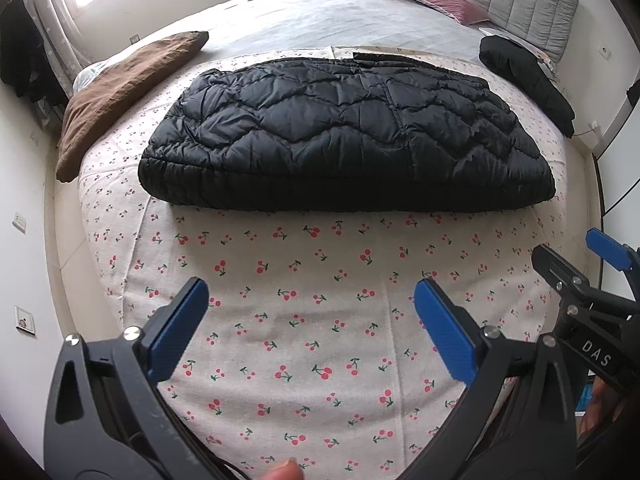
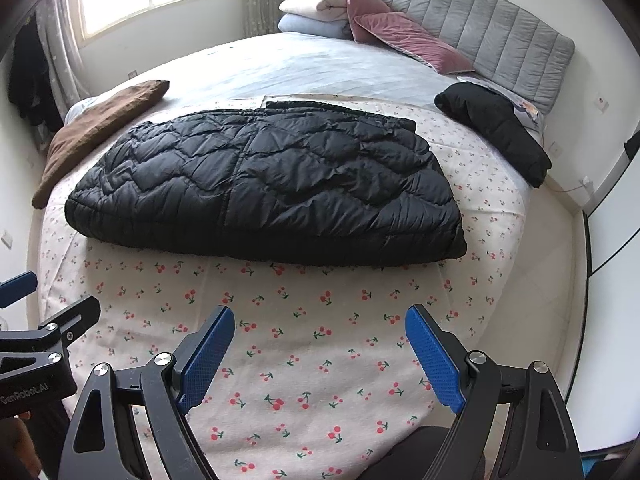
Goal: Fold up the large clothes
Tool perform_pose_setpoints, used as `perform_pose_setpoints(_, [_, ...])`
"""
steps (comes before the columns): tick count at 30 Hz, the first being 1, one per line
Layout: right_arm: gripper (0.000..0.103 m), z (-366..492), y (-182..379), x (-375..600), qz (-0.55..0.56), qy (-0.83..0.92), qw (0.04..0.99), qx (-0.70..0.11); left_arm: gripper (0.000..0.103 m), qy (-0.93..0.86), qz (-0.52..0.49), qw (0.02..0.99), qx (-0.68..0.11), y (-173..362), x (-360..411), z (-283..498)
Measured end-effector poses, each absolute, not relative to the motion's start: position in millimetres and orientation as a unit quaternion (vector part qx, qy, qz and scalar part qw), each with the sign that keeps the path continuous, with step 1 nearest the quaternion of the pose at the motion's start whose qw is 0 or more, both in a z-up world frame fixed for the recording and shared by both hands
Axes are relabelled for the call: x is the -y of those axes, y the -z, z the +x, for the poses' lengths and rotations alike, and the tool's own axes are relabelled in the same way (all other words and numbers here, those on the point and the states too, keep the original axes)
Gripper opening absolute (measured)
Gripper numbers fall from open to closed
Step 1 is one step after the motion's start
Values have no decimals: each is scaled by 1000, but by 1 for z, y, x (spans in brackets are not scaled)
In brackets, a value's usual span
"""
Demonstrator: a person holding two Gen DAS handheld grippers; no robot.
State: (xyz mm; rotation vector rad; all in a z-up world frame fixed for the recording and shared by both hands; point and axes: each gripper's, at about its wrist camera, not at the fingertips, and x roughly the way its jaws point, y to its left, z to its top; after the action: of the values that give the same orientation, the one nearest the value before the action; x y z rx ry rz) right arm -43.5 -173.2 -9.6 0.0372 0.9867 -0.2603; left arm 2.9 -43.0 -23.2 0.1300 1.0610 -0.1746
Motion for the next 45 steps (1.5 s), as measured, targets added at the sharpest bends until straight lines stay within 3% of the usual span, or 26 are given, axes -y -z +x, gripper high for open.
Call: perform_pose_setpoints(45, [88,-35,25,169,20,113,867,-485,102,75,64,851,-516,39,40,12])
